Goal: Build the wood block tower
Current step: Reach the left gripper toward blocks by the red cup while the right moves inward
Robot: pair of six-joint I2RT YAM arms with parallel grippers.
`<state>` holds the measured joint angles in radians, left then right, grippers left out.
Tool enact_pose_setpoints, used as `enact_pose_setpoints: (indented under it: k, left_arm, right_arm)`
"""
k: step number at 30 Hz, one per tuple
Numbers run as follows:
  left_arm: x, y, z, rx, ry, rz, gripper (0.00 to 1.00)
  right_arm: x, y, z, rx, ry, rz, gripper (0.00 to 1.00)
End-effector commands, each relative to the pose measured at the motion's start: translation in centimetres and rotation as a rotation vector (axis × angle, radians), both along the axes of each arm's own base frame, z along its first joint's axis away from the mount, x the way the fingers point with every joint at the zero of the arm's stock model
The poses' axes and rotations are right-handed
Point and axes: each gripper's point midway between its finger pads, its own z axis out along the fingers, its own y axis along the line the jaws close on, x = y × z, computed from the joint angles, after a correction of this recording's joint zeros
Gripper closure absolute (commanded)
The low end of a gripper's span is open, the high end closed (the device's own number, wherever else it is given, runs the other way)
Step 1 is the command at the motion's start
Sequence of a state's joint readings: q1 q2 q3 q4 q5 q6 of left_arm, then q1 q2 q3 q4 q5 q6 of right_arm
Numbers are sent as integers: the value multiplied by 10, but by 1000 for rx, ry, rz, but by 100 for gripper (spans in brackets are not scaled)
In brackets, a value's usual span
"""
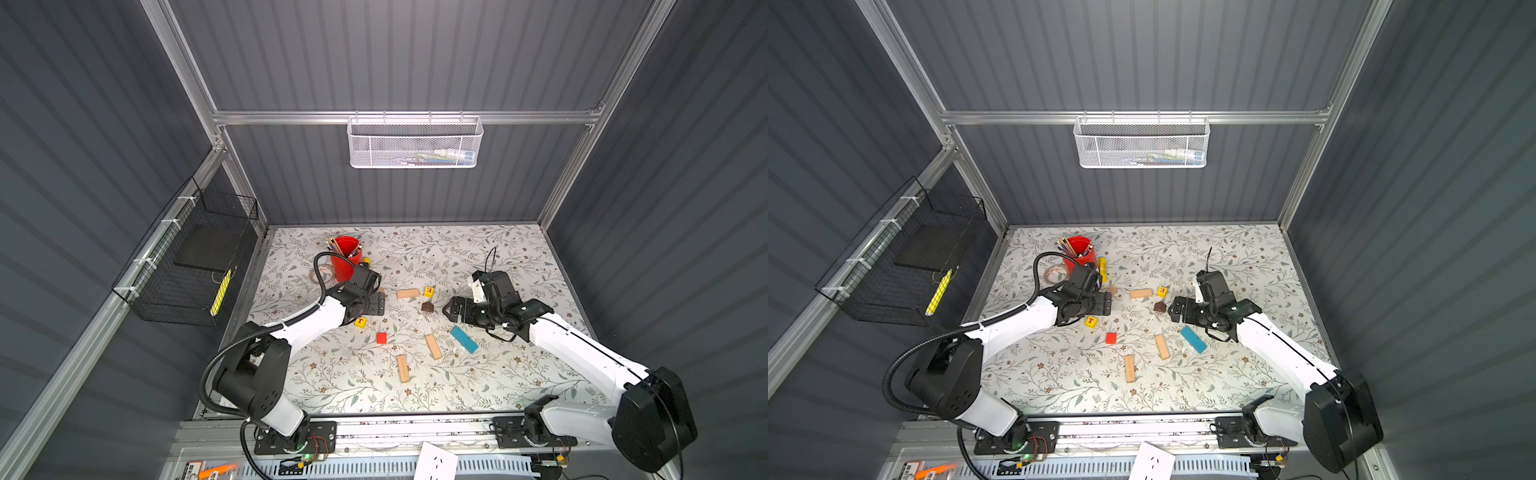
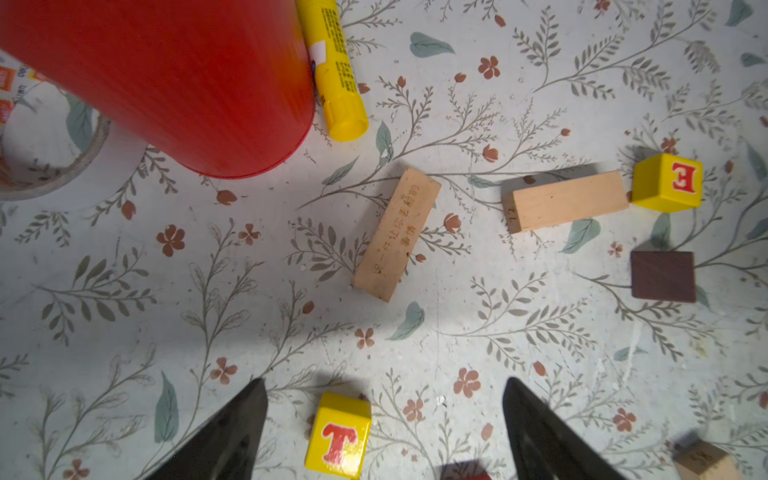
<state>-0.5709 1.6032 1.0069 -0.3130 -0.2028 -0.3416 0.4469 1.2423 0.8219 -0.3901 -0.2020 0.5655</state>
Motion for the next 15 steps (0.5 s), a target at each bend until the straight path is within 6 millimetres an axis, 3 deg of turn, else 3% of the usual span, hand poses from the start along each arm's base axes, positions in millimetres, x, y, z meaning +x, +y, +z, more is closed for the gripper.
enact_pose_setpoints:
  k: [1,15]
  left_arm:
    - [10,-11,-4,51,-1,-85,15]
    - [42,-23,-49,183,80,-132,34]
  right_arm:
    - [13,6,15,20,-40,-13,1]
    - [30,10,17,1,-51,-23,1]
